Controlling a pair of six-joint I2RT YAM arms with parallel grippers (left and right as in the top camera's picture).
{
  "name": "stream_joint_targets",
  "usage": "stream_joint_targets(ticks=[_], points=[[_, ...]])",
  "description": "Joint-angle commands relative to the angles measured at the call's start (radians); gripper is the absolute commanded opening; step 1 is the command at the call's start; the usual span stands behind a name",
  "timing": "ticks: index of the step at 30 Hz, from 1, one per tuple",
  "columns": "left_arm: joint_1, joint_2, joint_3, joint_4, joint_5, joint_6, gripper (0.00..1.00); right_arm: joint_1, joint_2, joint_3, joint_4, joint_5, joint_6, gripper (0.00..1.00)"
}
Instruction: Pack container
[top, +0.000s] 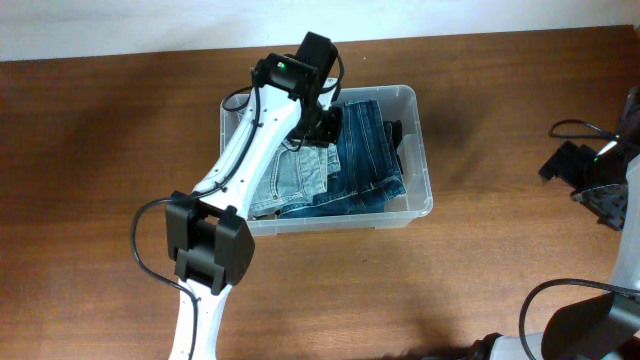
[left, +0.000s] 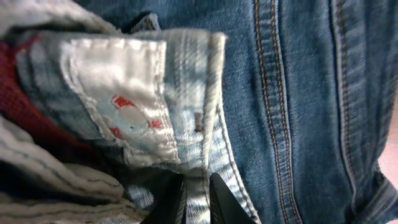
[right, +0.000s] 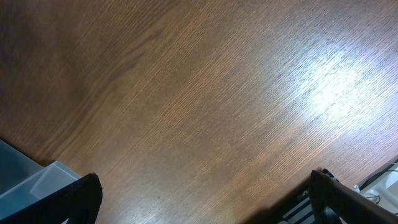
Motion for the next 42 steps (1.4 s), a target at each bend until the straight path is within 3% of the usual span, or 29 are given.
stream_joint_targets(ticks=[1, 2, 4, 6, 7, 10, 13, 26, 31, 42], points=[[0.004, -0.053, 0.081, 0.001, 0.009, 0.052, 0.14, -0.004, 0.003, 0.002, 0.0, 0.002, 0.0, 0.98], [0.004, -0.066, 0.109, -0.007, 0.029, 0.072, 0.19, -0.004, 0.003, 0.002, 0.0, 0.002, 0.0, 0.98], [0.003, -0.11, 0.187, -0.042, 0.05, 0.091, 0.38, -0.004, 0.003, 0.002, 0.0, 0.002, 0.0, 0.98], [0.004, -0.147, 0.23, -0.066, 0.05, 0.091, 0.73, -0.004, 0.003, 0.002, 0.0, 0.002, 0.0, 0.98], [0.004, -0.169, 0.246, -0.077, 0.05, 0.092, 0.83, -0.004, 0.003, 0.002, 0.0, 0.002, 0.0, 0.98], [0.005, -0.246, 0.269, -0.108, 0.049, 0.103, 0.94, -0.004, 0.003, 0.002, 0.0, 0.002, 0.0, 0.98], [0.005, -0.325, 0.269, -0.143, 0.044, 0.106, 0.99, -0.004, 0.003, 0.002, 0.0, 0.002, 0.0, 0.98], [0.005, -0.632, 0.269, -0.362, -0.037, 0.107, 0.99, -0.004, 0.003, 0.002, 0.0, 0.002, 0.0, 0.98], [0.002, -0.769, 0.227, -0.361, -0.034, 0.113, 0.99, -0.004, 0.003, 0.002, 0.0, 0.002, 0.0, 0.98], [0.003, -1.148, -0.094, -0.349, -0.034, 0.069, 0.99, -0.004, 0.003, 0.002, 0.0, 0.002, 0.0, 0.98]])
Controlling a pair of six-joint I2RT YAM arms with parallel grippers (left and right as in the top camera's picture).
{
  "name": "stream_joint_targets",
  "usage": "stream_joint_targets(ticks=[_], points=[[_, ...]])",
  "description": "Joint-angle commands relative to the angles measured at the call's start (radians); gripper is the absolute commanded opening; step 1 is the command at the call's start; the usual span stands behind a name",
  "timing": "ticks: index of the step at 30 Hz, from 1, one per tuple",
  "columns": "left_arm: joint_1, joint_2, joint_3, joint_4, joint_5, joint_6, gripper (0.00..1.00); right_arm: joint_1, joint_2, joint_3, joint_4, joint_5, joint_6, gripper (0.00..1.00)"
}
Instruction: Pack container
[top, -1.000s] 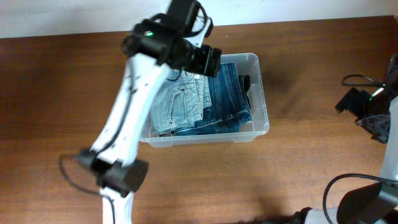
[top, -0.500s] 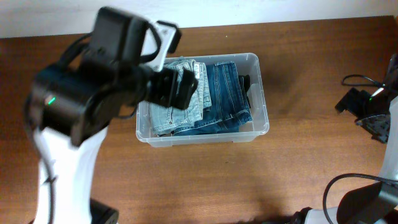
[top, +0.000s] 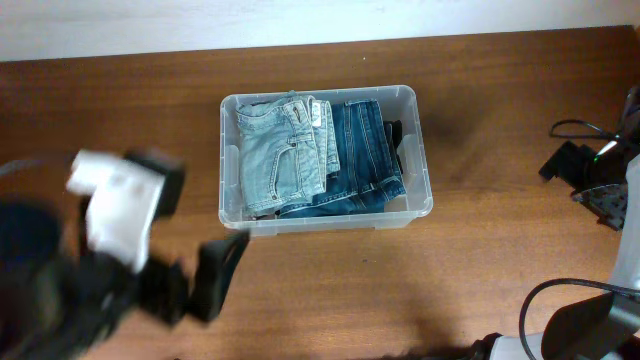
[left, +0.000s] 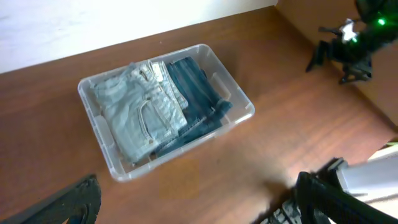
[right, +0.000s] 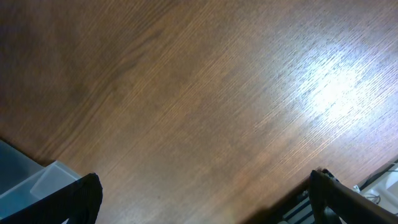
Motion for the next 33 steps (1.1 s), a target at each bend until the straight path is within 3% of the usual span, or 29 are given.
stream_joint_targets(ticks=[1, 10, 19, 26, 33], points=[[0.002, -0.098, -0.135, 0.017, -0.011, -0.045, 0.99, -0.004, 0.003, 0.002, 0.0, 0.002, 0.0, 0.98], [0.002, -0.226, -0.354, -0.004, -0.011, -0.111, 0.99, -0.004, 0.003, 0.002, 0.0, 0.002, 0.0, 0.98], [0.002, -0.225, -0.373, 0.0, -0.021, -0.11, 0.99, -0.004, 0.003, 0.002, 0.0, 0.002, 0.0, 0.98], [0.002, -0.225, -0.42, -0.003, -0.135, -0.082, 0.99, -0.004, 0.003, 0.002, 0.0, 0.002, 0.0, 0.98], [0.02, -0.282, -0.654, 0.084, -0.157, -0.057, 0.99, -0.004, 0.003, 0.002, 0.0, 0.002, 0.0, 0.98]])
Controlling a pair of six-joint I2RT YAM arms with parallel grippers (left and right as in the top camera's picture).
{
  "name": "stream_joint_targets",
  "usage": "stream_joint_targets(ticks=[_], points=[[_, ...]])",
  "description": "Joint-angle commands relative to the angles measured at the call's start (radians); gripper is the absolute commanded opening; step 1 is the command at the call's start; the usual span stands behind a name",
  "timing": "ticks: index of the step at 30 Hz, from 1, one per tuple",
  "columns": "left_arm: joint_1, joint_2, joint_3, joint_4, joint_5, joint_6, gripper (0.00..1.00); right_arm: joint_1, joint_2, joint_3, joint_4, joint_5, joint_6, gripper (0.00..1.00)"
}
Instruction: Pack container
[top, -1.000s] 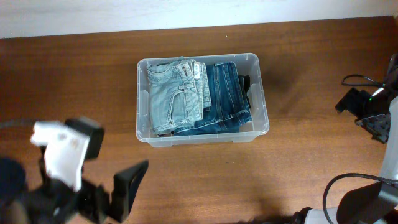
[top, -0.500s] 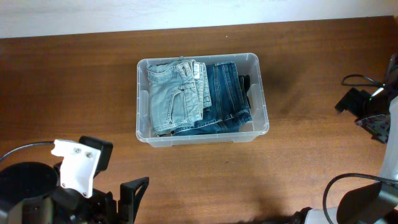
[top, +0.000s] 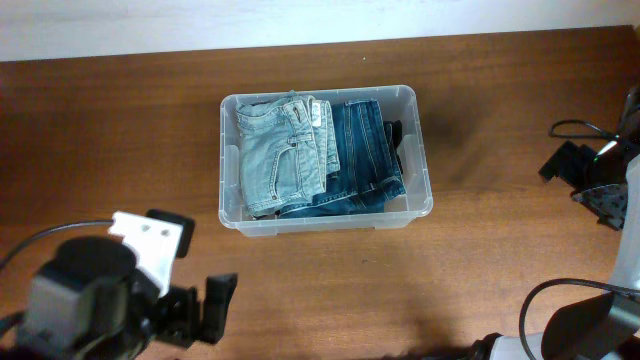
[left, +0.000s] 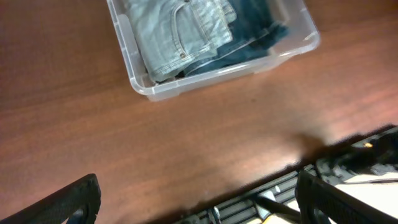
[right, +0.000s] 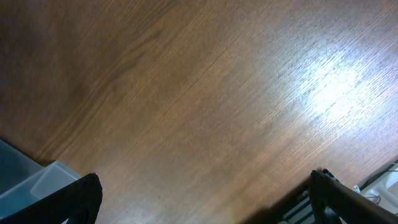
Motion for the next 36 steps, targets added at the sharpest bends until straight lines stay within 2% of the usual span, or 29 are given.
stream_joint_targets(ticks=[1, 6, 13, 21, 30, 36], points=[[0.025, -0.068, -0.147, 0.085, -0.034, 0.059, 0.99, -0.004, 0.003, 0.002, 0.0, 0.002, 0.0, 0.98], [0.099, -0.243, -0.456, 0.35, -0.026, 0.1, 1.0, -0.004, 0.003, 0.002, 0.0, 0.002, 0.0, 0.98], [0.209, -0.544, -0.882, 0.752, 0.087, 0.247, 0.99, -0.004, 0.003, 0.002, 0.0, 0.002, 0.0, 0.98], [0.312, -0.779, -1.276, 1.166, 0.11, 0.247, 0.99, -0.004, 0.003, 0.002, 0.0, 0.002, 0.0, 0.98], [0.372, -0.848, -1.54, 1.531, 0.139, 0.248, 0.99, -0.004, 0.003, 0.002, 0.0, 0.002, 0.0, 0.98], [0.401, -0.923, -1.632, 1.615, 0.139, 0.248, 0.99, -0.004, 0.003, 0.002, 0.0, 0.002, 0.0, 0.98]])
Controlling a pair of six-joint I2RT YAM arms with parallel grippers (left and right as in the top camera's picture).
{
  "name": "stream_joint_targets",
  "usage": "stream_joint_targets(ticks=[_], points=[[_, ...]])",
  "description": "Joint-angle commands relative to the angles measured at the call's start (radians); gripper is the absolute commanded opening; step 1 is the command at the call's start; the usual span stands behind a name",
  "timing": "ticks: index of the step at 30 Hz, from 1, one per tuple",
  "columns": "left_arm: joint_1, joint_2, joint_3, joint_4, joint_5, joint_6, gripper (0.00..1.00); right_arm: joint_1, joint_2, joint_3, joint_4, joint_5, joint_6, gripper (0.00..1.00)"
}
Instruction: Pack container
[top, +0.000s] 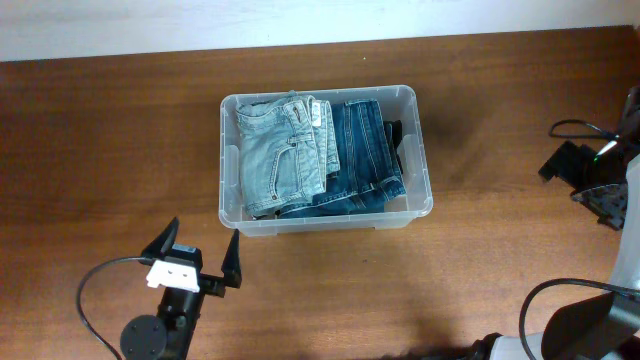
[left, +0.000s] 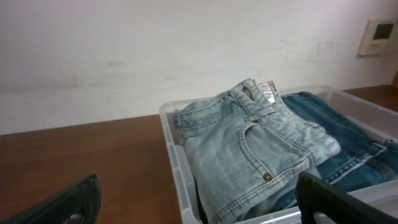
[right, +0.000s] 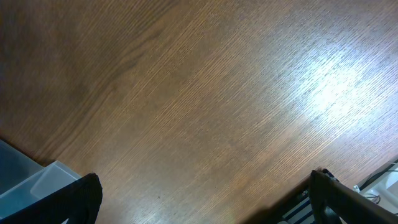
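A clear plastic container (top: 424, 150) stands mid-table. Folded light-blue jeans (top: 278, 155) fill its left side and dark-blue jeans (top: 365, 150) its right. My left gripper (top: 197, 258) is open and holds nothing, low over the table in front of the container's left corner. In the left wrist view the light jeans (left: 261, 149) and dark jeans (left: 339, 127) lie in the container (left: 177, 168), with the left gripper (left: 199, 208) spread wide at the frame's bottom. My right gripper (right: 205, 205) is open over bare wood, far right.
The right arm (top: 585, 175) rests near the table's right edge with a black cable beside it. A corner of the container (right: 28, 180) shows at the lower left of the right wrist view. A white wall (left: 155, 50) runs behind the table.
My left gripper has dropped from high over the table's front left, looking down on the container, to low in front of it, facing it level. It stays open. The right arm is unmoved.
My left gripper was first inside the container, shut on the light jeans' waistband. Then it was out of the container, open, at the table's left, and the jeans lay folded inside. It then stood at the front left, and now sits low before the container.
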Motion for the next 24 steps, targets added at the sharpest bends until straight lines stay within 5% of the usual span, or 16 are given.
stream_joint_targets(ticks=[1, 24], points=[[0.023, -0.063, -0.046, 0.017, 0.015, 0.016, 0.99, -0.003, 0.003, 0.002, 0.0, 0.002, 0.001, 0.98], [0.14, -0.108, -0.136, -0.001, 0.016, 0.155, 0.99, -0.003, 0.003, 0.002, 0.0, 0.002, 0.001, 0.98]])
